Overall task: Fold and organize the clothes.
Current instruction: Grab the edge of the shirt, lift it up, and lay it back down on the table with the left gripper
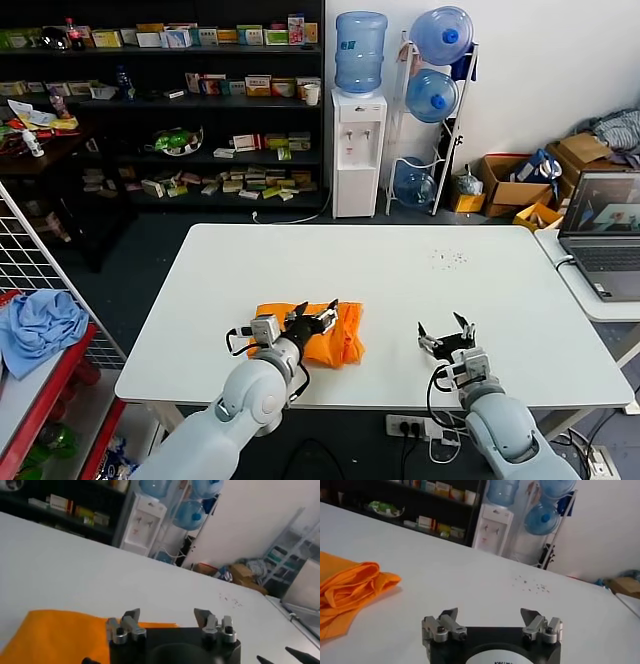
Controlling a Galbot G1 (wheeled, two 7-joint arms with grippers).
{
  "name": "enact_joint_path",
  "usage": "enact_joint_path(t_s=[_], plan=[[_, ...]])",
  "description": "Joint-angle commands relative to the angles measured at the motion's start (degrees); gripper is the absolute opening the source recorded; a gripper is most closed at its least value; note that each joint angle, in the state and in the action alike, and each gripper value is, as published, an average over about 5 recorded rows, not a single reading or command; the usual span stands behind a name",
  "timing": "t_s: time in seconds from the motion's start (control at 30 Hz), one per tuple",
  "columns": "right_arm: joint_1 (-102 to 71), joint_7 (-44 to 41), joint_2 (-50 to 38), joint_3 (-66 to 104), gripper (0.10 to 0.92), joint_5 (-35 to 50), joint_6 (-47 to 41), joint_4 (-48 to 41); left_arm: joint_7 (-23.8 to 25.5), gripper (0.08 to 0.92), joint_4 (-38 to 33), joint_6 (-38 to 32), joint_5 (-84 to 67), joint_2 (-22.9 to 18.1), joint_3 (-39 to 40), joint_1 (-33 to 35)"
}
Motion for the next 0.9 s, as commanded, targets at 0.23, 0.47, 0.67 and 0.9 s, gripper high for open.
enact_joint_path(t_s=[0.23, 0.47, 0.67, 0.9], plan=[[-0.48, -8.18, -0.92, 0.14, 0.823, -1.12, 5.85, -1.58, 25.13, 0.822, 4.28, 4.61, 4.06, 18.79, -12.42, 6.42], [-1.49, -8.96, -1.65, 1.23, 0.823, -0.53, 6.36, -1.31, 30.64, 0.823, 10.85, 7.66, 3.45, 17.0, -13.5, 4.13], [-2.14, -9.12, -2.16, 1.94, 0.823, -0.59, 6.29, -1.13, 31.44, 0.823, 13.47, 10.37, 1.57, 14.85, -12.8, 3.01], [-2.74, -9.24, -2.27, 1.87, 0.823, -0.9, 5.81, -0.31, 31.31, 0.823, 16.77, 11.01, 1.16, 12.25, -11.74, 1.12]])
